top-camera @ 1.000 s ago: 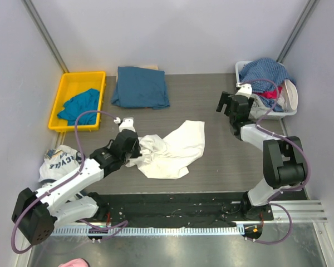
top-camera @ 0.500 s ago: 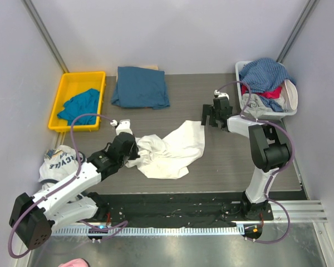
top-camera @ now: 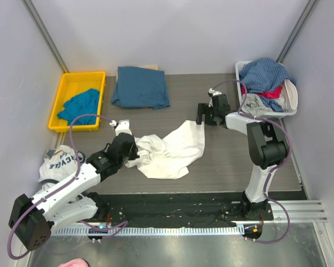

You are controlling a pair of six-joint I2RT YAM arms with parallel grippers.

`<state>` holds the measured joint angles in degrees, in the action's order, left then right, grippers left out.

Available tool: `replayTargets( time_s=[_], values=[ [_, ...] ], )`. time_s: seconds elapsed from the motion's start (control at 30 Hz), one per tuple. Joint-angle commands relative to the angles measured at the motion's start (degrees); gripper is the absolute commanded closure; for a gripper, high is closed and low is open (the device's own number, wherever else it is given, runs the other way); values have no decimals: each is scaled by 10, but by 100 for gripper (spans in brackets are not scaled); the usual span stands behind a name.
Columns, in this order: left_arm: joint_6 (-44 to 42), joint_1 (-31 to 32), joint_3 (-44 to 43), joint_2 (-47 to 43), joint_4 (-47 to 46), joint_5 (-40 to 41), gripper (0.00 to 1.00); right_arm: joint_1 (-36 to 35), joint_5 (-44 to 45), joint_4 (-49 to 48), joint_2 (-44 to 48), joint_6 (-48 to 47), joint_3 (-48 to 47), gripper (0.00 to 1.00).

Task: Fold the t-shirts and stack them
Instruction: Move the tshirt to the center of the board, then flatten the tshirt out

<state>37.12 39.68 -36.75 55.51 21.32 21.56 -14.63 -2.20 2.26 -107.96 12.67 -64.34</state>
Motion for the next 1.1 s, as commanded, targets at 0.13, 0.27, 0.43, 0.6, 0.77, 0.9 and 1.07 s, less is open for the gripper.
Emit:
replayTargets(
  time_s=[0.13, 0.27, 0.43, 0.6, 0.77, 0.9, 1.07],
  values=[
    [5, -1, 6, -19, -6, 17, 100, -19, -69, 55, -33, -21, -43, 16],
    [7, -1, 8, -22, -4, 17, 100, -29, -73, 73, -39, -29, -46, 20],
    [9, -1, 14, -33, 1, 18, 100, -37, -61, 89, -37, -31, -35, 32],
    [12, -1, 19, -41, 3, 18, 100, -37, -28, 93, -28, -32, -18, 50],
    [13, -1, 21, -41, 5, 17, 100, -37, -24, 96, -32, -30, -18, 80],
    [8, -1, 15, -42, 13, 25, 100, -37, -5, 94, -17, -22, -14, 99],
    [-27, -1, -49, -51, 61, 61, 100, -37, 67, 94, 56, -12, 3, 99]
  ],
)
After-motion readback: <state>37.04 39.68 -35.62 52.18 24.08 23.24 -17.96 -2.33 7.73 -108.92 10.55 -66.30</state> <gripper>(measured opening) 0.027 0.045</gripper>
